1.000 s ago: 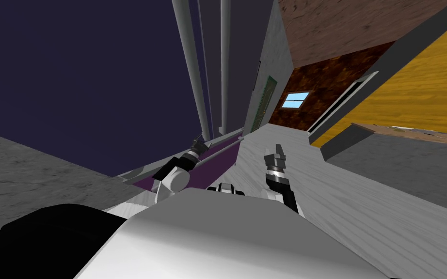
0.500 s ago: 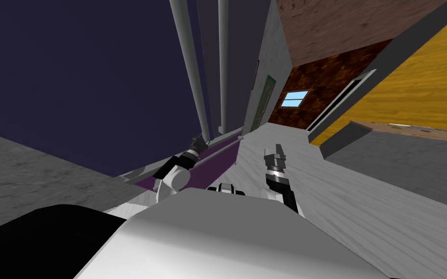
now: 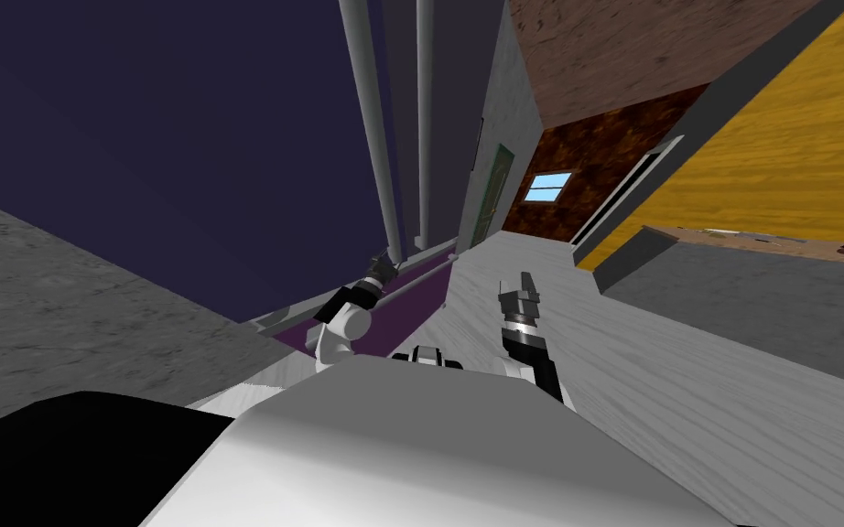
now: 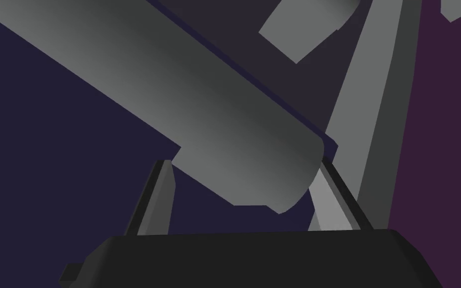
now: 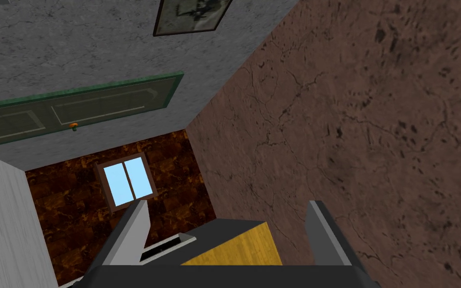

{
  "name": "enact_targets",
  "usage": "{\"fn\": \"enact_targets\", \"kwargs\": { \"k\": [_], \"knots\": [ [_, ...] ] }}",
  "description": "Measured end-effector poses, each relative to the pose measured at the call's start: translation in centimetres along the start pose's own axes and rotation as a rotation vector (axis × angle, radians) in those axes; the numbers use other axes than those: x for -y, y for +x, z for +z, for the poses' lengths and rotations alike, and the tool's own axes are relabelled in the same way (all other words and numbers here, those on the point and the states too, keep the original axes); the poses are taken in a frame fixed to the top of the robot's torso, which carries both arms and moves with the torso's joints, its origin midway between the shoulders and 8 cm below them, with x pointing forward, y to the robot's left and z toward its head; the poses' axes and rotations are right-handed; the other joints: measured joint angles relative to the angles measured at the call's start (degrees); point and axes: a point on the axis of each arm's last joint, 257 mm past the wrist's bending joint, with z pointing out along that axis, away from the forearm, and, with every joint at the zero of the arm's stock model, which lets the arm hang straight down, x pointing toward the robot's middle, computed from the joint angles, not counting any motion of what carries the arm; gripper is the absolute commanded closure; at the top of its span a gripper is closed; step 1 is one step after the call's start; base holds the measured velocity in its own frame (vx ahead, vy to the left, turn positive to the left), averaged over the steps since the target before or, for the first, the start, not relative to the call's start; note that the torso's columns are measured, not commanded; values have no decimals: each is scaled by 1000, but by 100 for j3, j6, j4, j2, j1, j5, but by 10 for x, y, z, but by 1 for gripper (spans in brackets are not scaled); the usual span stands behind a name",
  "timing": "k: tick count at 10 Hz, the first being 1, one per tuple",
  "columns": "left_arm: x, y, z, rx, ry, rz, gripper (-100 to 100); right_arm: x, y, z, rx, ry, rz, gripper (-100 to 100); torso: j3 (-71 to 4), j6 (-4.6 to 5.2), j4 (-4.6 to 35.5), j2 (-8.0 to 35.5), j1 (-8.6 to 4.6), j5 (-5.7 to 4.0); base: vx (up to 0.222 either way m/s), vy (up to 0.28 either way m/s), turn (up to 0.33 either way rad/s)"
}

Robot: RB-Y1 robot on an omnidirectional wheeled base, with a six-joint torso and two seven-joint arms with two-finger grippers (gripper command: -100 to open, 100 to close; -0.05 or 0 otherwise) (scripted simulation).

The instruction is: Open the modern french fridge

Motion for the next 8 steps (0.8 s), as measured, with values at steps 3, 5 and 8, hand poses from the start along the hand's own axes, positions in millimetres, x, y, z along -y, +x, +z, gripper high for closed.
{"fn": "enact_targets", "kwargs": {
  "k": [3,5,8],
  "knots": [
    [-13,-2,22,-8,-19,-19,100,0,0,0,0,0,0,0,-2,-24,36,-2,-25,-18,-39,44,7],
    [-24,-12,28,10,-38,-26,100,0,0,0,0,0,0,0,-13,6,15,-20,-56,-26,-66,46,-65],
    [-26,-9,52,-8,-17,-37,100,0,0,0,0,0,0,0,16,-1,34,20,-61,-28,-111,69,-42]
  ]
}}
